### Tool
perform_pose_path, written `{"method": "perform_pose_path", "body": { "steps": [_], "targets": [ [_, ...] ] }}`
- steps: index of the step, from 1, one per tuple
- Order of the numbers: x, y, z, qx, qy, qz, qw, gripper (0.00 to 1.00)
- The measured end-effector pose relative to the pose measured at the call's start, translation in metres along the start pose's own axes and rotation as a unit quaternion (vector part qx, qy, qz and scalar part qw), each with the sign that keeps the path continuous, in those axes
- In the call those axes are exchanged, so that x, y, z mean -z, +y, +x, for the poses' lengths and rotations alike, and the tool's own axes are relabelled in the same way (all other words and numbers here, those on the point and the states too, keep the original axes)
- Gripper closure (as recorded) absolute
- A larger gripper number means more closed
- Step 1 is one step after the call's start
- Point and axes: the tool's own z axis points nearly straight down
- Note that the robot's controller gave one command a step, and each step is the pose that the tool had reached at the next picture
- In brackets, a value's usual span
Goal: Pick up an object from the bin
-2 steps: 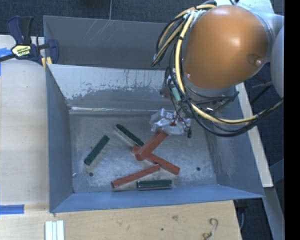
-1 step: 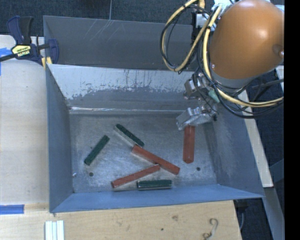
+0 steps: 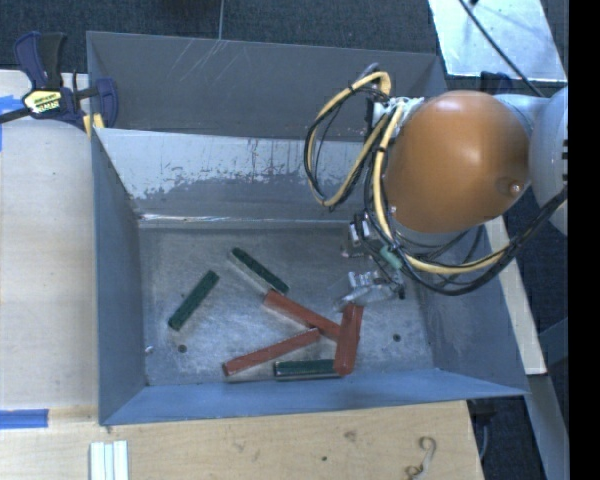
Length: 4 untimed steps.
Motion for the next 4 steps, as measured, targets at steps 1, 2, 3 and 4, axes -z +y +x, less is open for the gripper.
{"method": "perform_pose_path", "body": {
  "steps": [1, 2, 3, 4],
  "targets": [
    [0.0046, -0.0021, 0.0001, -0.001, 0.0001, 0.004, 1.0, 1.0],
    [0.0046, -0.0021, 0.0002, -0.001, 0.0001, 0.004, 1.0, 1.0],
    [0.0046, -0.0021, 0.0002, -0.001, 0.0002, 0.004, 1.0, 1.0],
    [0.0046, -0.0021, 0.0003, -0.002, 0.0002, 0.004, 1.0, 1.0]
  ]
}}
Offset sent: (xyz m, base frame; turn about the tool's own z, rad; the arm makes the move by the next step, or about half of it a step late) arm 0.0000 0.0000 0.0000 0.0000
